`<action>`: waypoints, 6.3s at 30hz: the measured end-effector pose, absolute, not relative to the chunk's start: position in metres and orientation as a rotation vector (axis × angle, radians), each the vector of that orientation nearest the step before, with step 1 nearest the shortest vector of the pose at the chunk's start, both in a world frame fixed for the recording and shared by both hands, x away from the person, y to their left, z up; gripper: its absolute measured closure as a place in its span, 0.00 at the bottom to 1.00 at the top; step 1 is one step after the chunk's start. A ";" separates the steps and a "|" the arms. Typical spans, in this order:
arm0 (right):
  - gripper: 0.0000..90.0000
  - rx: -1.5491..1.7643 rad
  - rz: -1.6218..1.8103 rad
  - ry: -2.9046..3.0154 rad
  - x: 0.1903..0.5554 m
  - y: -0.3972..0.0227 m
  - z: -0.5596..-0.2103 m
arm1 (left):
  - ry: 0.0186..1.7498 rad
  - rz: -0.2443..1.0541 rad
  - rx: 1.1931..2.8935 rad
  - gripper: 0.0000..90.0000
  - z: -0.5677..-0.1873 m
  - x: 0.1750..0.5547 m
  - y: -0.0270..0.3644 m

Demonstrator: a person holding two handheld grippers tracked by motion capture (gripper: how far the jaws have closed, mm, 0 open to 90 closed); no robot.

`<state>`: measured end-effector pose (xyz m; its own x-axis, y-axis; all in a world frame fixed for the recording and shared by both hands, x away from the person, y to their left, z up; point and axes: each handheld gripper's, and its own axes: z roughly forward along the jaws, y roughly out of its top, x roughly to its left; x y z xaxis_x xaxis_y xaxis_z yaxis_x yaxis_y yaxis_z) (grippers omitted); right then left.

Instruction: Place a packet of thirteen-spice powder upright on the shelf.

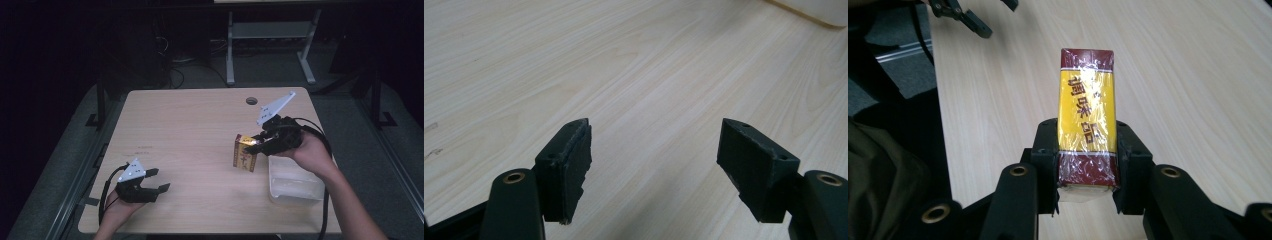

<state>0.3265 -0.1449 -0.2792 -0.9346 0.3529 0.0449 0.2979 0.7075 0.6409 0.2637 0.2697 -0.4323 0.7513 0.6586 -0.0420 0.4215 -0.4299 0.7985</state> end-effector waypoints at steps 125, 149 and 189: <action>0.59 0.770 0.927 2.840 0.289 -0.252 -0.354 | 0.870 0.356 2.063 0.31 -0.435 0.271 0.283; 0.47 0.812 1.079 2.792 0.284 -0.195 -0.340 | 0.869 0.350 2.058 0.31 -0.434 0.270 0.283; 0.31 0.685 1.184 2.871 0.285 -0.088 -0.369 | 0.862 0.338 2.068 0.28 -0.435 0.271 0.283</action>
